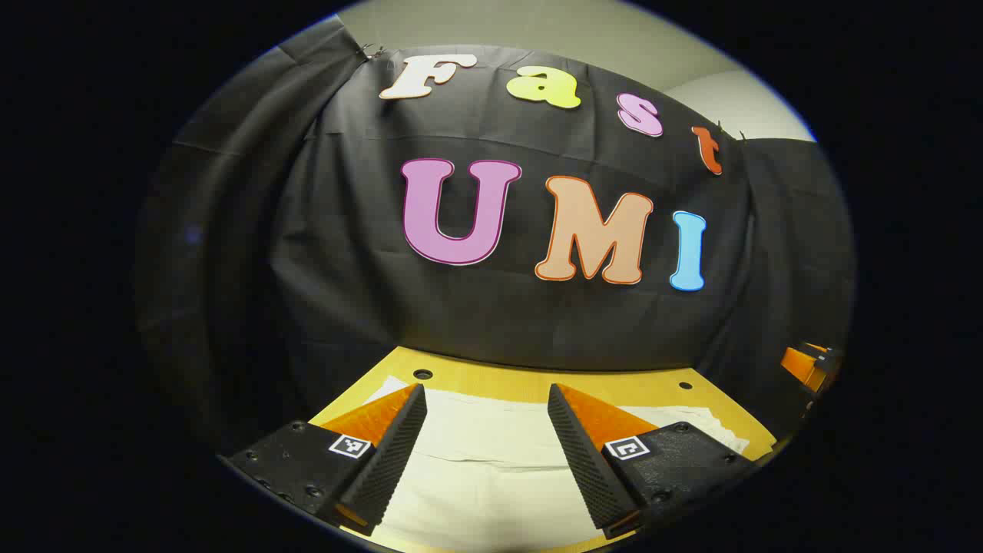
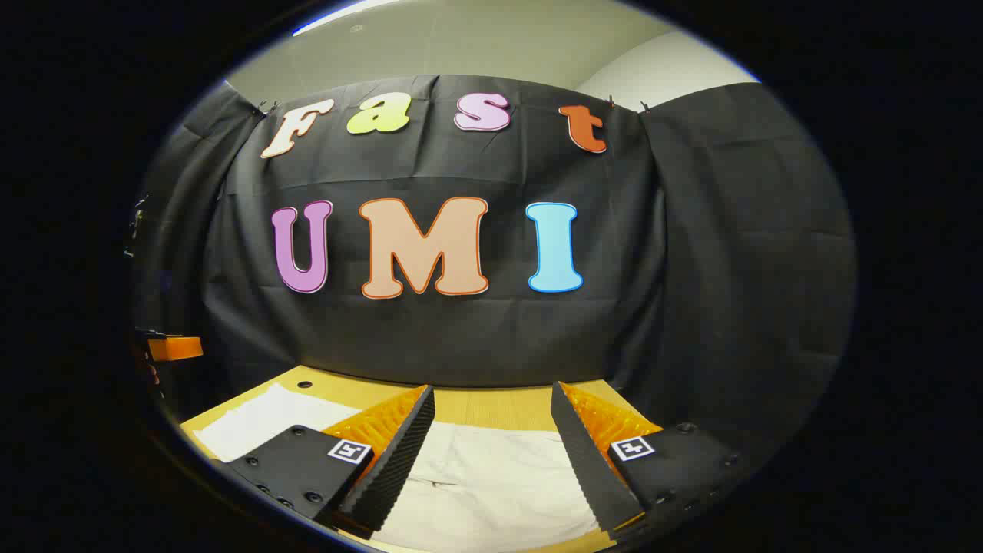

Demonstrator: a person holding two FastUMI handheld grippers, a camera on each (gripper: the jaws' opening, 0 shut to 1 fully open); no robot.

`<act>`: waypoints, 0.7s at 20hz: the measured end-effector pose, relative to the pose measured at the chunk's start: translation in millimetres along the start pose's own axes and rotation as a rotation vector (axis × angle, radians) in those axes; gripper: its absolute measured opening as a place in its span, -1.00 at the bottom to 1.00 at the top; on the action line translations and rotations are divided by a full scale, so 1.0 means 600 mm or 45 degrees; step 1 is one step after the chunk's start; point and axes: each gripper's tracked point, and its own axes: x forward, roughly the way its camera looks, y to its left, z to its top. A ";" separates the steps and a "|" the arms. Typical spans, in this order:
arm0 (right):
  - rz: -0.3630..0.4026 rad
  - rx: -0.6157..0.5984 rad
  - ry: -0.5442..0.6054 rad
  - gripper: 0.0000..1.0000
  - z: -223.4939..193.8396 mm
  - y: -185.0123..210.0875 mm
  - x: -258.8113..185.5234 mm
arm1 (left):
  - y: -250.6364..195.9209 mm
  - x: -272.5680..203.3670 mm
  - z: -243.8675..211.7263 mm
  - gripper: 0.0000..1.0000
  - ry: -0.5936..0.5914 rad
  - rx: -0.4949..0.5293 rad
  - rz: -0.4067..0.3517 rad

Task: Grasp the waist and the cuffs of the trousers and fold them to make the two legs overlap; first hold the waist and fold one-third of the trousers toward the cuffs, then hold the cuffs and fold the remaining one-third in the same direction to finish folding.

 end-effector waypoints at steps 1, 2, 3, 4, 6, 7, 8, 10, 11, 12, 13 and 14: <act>-0.001 0.000 0.003 0.94 -0.002 -0.002 -0.002 | -0.002 -0.001 -0.002 0.88 0.003 0.000 -0.001; -0.002 -0.001 0.011 0.94 -0.005 -0.005 -0.002 | -0.002 -0.002 -0.007 0.88 0.009 -0.002 -0.002; 0.000 0.000 0.014 0.96 -0.007 -0.006 -0.003 | -0.005 -0.004 -0.009 0.89 0.011 -0.007 -0.007; 0.004 -0.001 0.016 0.94 -0.006 -0.005 -0.003 | -0.009 -0.004 -0.010 0.89 0.015 -0.011 -0.010; 0.008 -0.007 0.026 0.94 -0.009 -0.006 -0.004 | -0.011 -0.007 -0.018 0.88 0.027 -0.016 -0.010; 0.009 -0.009 0.027 0.94 -0.009 -0.006 -0.004 | -0.014 -0.008 -0.021 0.89 0.032 -0.020 -0.013; 0.010 -0.008 0.026 0.94 -0.008 -0.007 -0.005 | -0.015 -0.009 -0.024 0.89 0.037 -0.024 -0.018; 0.012 -0.007 0.029 0.94 -0.010 -0.006 -0.005 | -0.014 -0.011 -0.029 0.89 0.047 -0.026 -0.010; 0.014 -0.003 0.029 0.94 -0.011 -0.006 -0.007 | -0.014 -0.013 -0.030 0.89 0.052 -0.026 -0.012; 0.019 0.003 0.030 0.94 -0.010 -0.004 -0.005 | -0.015 -0.013 -0.034 0.89 0.056 -0.028 -0.011; 0.023 0.007 0.034 0.94 -0.013 -0.004 -0.005 | -0.016 -0.015 -0.034 0.89 0.056 -0.032 -0.012; 0.024 0.007 0.036 0.94 -0.013 -0.004 -0.006 | -0.017 -0.015 -0.034 0.89 0.057 -0.033 -0.014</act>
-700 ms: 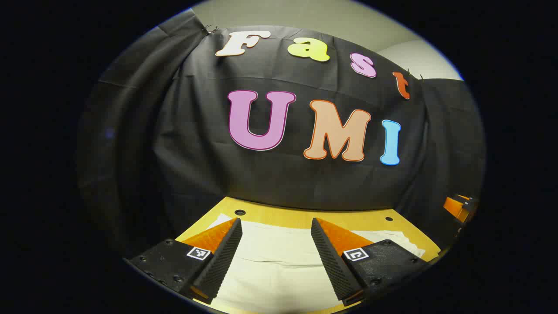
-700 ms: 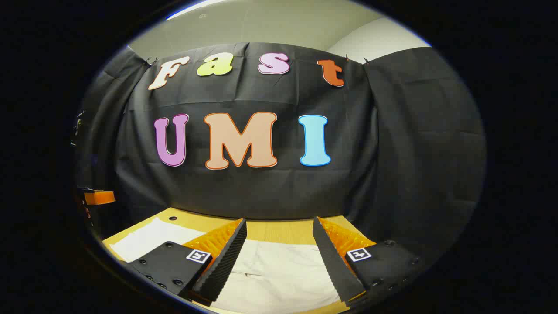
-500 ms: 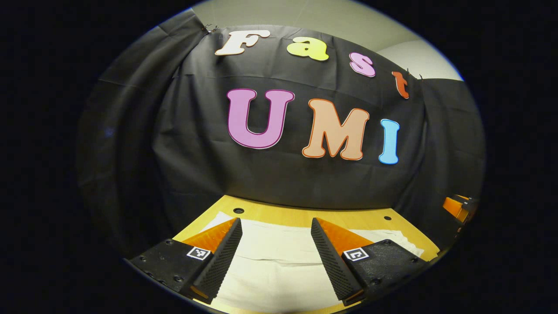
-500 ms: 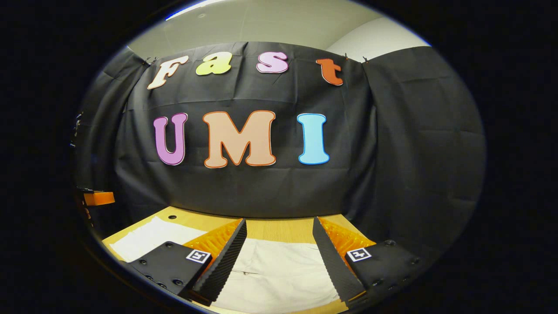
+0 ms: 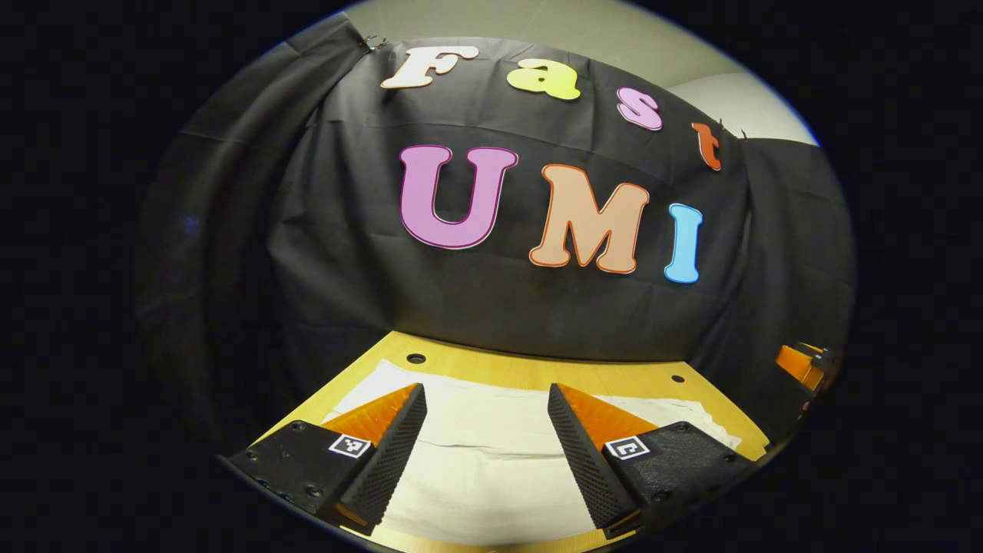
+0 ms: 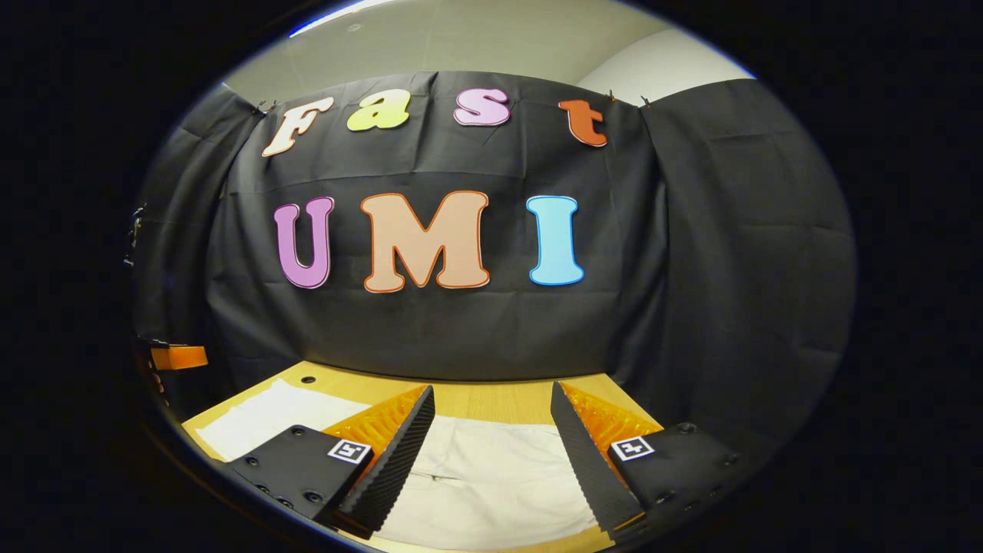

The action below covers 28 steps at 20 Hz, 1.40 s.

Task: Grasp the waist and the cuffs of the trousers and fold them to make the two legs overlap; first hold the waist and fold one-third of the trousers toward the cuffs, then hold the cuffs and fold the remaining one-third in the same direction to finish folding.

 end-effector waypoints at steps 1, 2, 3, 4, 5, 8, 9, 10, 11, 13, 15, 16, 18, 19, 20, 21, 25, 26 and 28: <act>0.000 -0.002 -0.001 0.94 -0.001 0.000 0.002 | 0.001 -0.002 0.001 0.89 -0.002 0.001 0.001; 0.001 -0.002 -0.003 0.94 0.001 0.001 0.002 | 0.001 -0.001 0.000 0.89 0.000 0.004 0.001; 0.004 -0.001 -0.003 0.94 0.000 0.002 0.002 | 0.002 0.000 0.000 0.89 0.002 0.008 0.003; 0.005 -0.001 -0.002 0.94 0.001 0.004 0.003 | 0.003 0.001 0.000 0.89 0.000 0.012 0.002; 0.006 -0.003 -0.004 0.94 0.002 0.003 0.003 | 0.003 0.002 0.001 0.89 0.001 0.018 0.001; 0.008 -0.013 0.007 0.94 -0.003 0.004 0.005 | 0.009 0.003 -0.014 0.89 0.032 0.059 0.005; 0.009 -0.014 0.014 0.94 -0.006 0.003 0.005 | 0.007 0.003 -0.019 0.88 0.045 0.079 -0.011; 0.009 -0.013 0.017 0.94 -0.006 0.005 0.005 | 0.005 0.004 -0.029 0.88 0.068 0.102 -0.036; 0.012 -0.011 0.022 0.94 -0.010 0.006 0.005 | 0.002 0.005 -0.043 0.89 0.101 0.123 -0.060; 0.014 -0.016 0.034 0.94 -0.017 0.007 0.006 | -0.005 0.004 -0.074 0.89 0.170 0.162 -0.126; 0.010 -0.025 0.052 0.94 -0.025 0.006 0.006 | -0.017 -0.001 -0.110 0.89 0.252 0.219 -0.222; 0.009 -0.025 0.059 0.94 -0.027 0.007 0.006 | -0.024 -0.006 -0.126 0.89 0.304 0.254 -0.271; 0.006 -0.027 0.079 0.94 -0.033 0.007 0.007 | -0.031 -0.014 -0.152 0.89 0.407 0.308 -0.369; 0.008 -0.024 0.085 0.94 -0.036 0.007 0.005 | -0.033 -0.022 -0.159 0.89 0.443 0.324 -0.422; 0.012 -0.026 0.091 0.94 -0.035 0.009 0.004 | -0.030 -0.032 -0.170 0.87 0.492 0.353 -0.468; 0.010 -0.033 0.095 0.94 -0.037 0.009 0.007 | -0.024 -0.037 -0.180 0.87 0.541 0.397 -0.510; 0.010 -0.058 0.123 0.94 -0.050 0.014 0.009 | 0.028 -0.065 -0.254 0.87 0.742 0.666 -0.663; 0.009 -0.057 0.132 0.94 -0.054 0.016 0.010 | 0.047 -0.075 -0.275 0.86 0.796 0.734 -0.701; 0.001 -0.060 0.149 0.95 -0.063 0.018 0.012 | 0.075 -0.092 -0.313 0.79 0.904 0.861 -0.781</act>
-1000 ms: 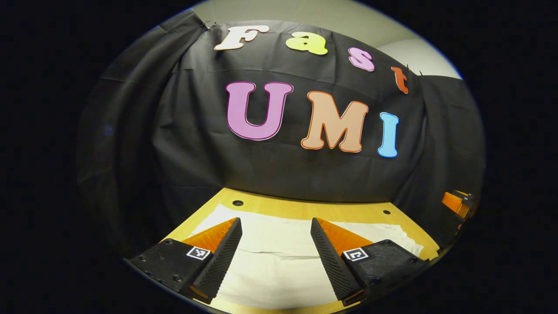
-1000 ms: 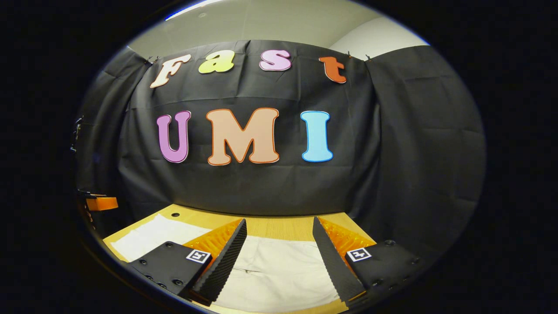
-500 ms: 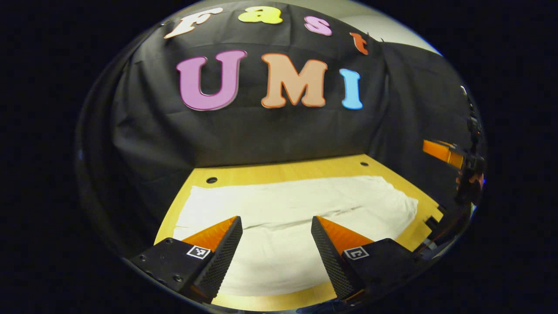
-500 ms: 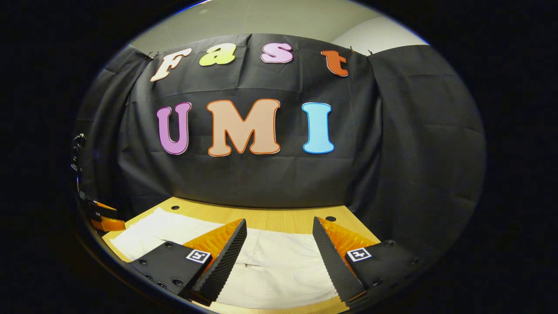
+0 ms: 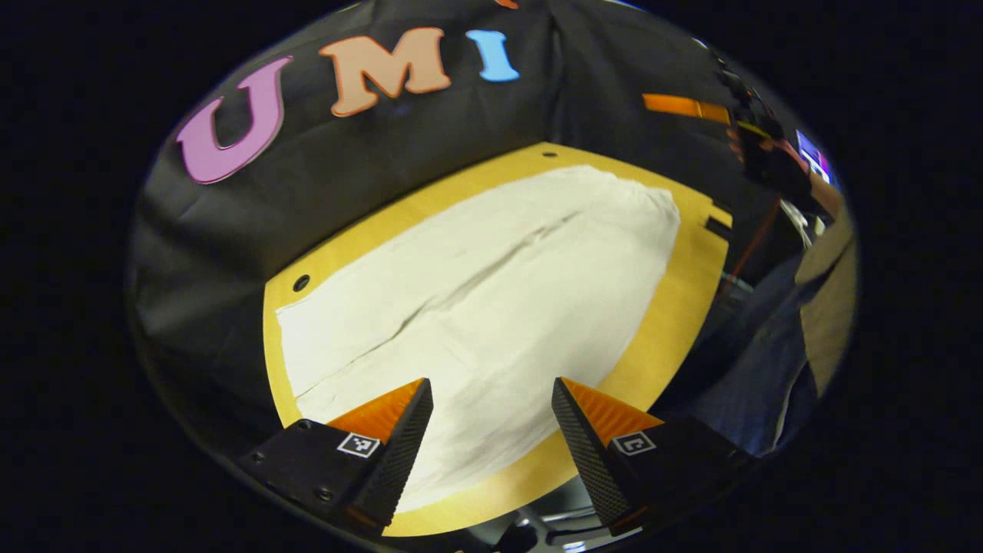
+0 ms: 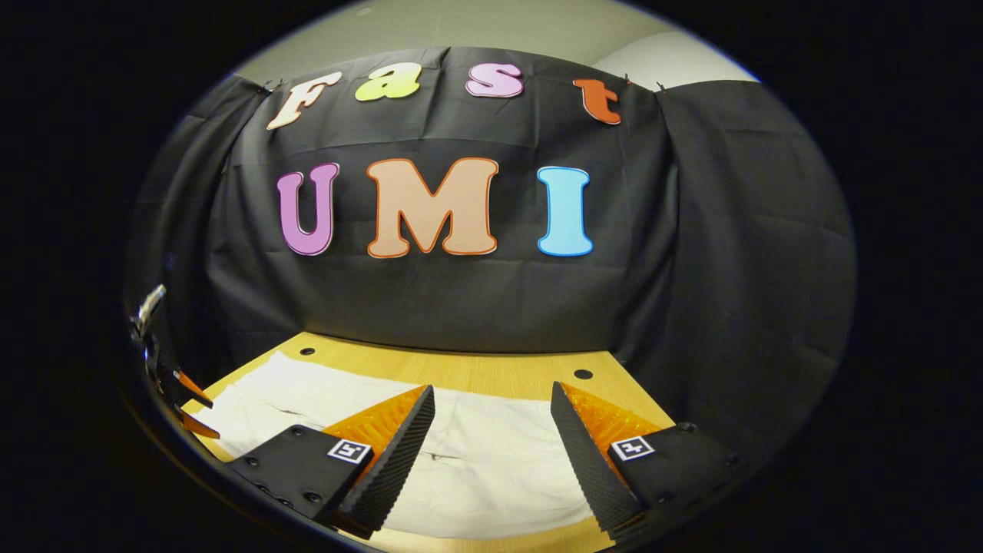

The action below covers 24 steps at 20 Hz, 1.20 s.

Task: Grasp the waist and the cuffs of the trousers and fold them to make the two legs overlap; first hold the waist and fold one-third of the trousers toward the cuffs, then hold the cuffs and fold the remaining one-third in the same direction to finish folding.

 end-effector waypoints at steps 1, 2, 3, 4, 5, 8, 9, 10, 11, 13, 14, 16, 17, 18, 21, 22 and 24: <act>-0.009 -0.005 0.006 0.95 -0.004 -0.002 -0.001 | -0.002 0.003 -0.025 0.87 0.056 0.055 -0.036; -0.018 -0.008 0.010 0.95 -0.008 -0.002 -0.001 | -0.006 0.007 -0.050 0.86 0.104 0.104 -0.069; -0.025 -0.012 0.018 0.94 -0.013 -0.001 -0.001 | -0.005 0.008 -0.071 0.87 0.155 0.147 -0.098; -0.032 -0.017 0.027 0.94 -0.017 -0.001 -0.002 | -0.002 0.006 -0.092 0.86 0.204 0.181 -0.128; -0.039 -0.024 0.035 0.95 -0.023 -0.002 -0.004 | 0.000 0.003 -0.111 0.86 0.247 0.210 -0.157; -0.060 -0.062 0.062 0.94 -0.035 -0.004 -0.006 | 0.020 0.016 -0.167 0.82 0.377 0.320 -0.211; -0.062 -0.073 0.068 0.94 -0.038 -0.004 -0.006 | 0.028 0.021 -0.185 0.81 0.409 0.342 -0.221; -0.065 -0.083 0.078 0.94 -0.045 -0.006 -0.006 | 0.031 0.024 -0.199 0.79 0.436 0.349 -0.234; -0.066 -0.089 0.089 0.94 -0.049 -0.005 -0.004 | 0.036 0.024 -0.215 0.77 0.474 0.356 -0.240; -0.063 -0.094 0.104 0.95 -0.053 -0.002 -0.002 | 0.053 0.024 -0.231 0.75 0.530 0.405 -0.220; -0.061 -0.095 0.105 0.96 -0.056 -0.001 -0.003 | 0.058 0.025 -0.232 0.74 0.533 0.426 -0.212; -0.051 -0.099 0.112 0.95 -0.061 0.003 0.001 | 0.054 0.029 -0.237 0.71 0.548 0.412 -0.230; -0.044 -0.101 0.116 0.96 -0.062 0.007 0.003 | 0.055 0.031 -0.240 0.69 0.556 0.408 -0.236; -0.036 -0.103 0.116 0.94 -0.063 0.010 0.006 | 0.058 0.035 -0.242 0.68 0.571 0.416 -0.236; -0.014 -0.108 0.116 0.94 -0.062 0.013 0.013 | 0.057 0.041 -0.254 0.65 0.607 0.442 -0.247; -0.010 -0.111 0.118 0.95 -0.063 0.013 0.016 | 0.054 0.039 -0.256 0.64 0.624 0.446 -0.262; -0.005 -0.115 0.120 0.95 -0.064 0.008 0.018 | 0.053 0.041 -0.256 0.59 0.633 0.455 -0.279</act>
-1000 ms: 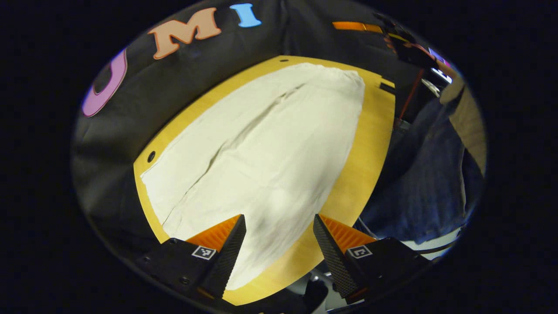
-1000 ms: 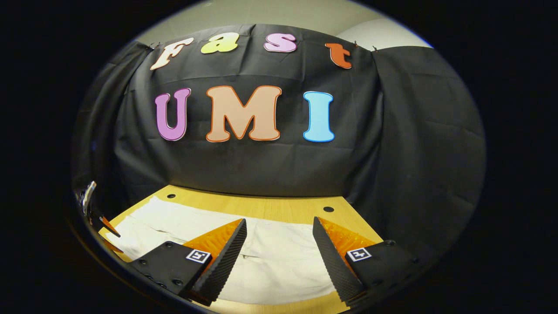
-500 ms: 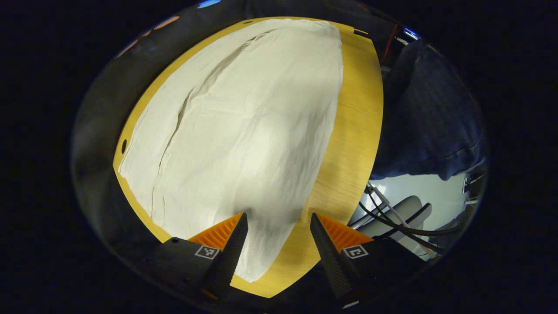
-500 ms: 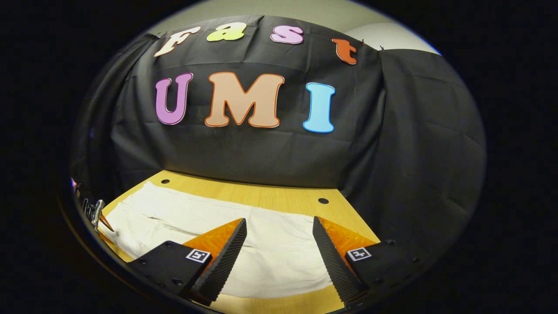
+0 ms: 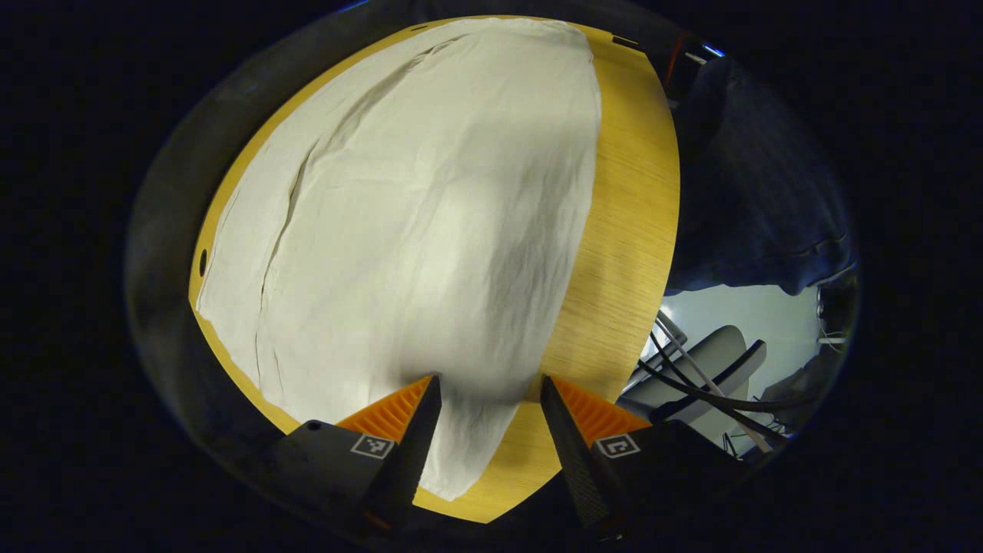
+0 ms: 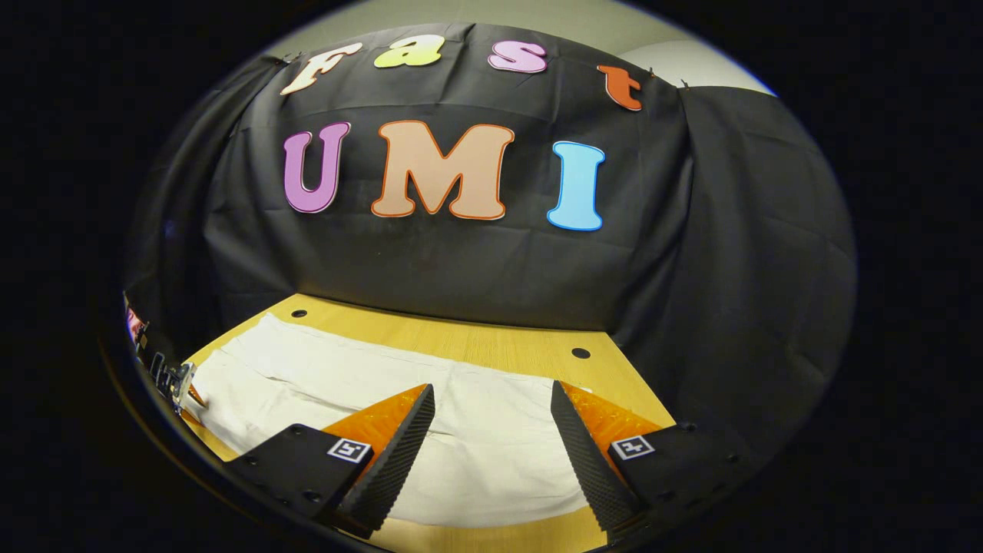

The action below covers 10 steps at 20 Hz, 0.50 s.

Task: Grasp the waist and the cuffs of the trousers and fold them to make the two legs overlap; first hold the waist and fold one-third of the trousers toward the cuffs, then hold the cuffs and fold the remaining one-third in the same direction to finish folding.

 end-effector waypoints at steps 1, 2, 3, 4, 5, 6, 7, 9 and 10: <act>0.007 0.000 0.005 0.95 -0.002 -0.001 0.002 | -0.003 0.000 0.001 0.59 0.000 0.005 -0.020; 0.015 -0.005 0.014 0.96 -0.007 -0.003 0.004 | -0.007 0.004 0.002 0.58 0.015 0.009 -0.048; 0.025 -0.013 0.022 0.94 -0.010 -0.003 0.007 | -0.008 0.006 0.001 0.55 0.040 0.017 -0.080; 0.039 -0.024 0.029 0.94 -0.013 -0.004 0.007 | -0.005 0.006 0.003 0.53 0.062 0.028 -0.091; 0.059 -0.038 0.039 0.95 -0.015 -0.004 0.010 | -0.005 0.007 0.002 0.53 0.092 0.035 -0.104; 0.078 -0.056 0.049 0.95 -0.021 -0.004 0.014 | -0.003 0.007 0.003 0.54 0.107 0.054 -0.110; 0.100 -0.076 0.060 0.96 -0.024 -0.004 0.017 | 0.000 0.009 0.002 0.53 0.125 0.070 -0.110; 0.155 -0.116 0.082 0.95 -0.034 -0.003 0.020 | 0.001 0.010 0.003 0.43 0.134 0.067 -0.105; 0.184 -0.134 0.094 0.95 -0.040 -0.002 0.022 | 0.002 0.011 0.002 0.37 0.140 0.063 -0.102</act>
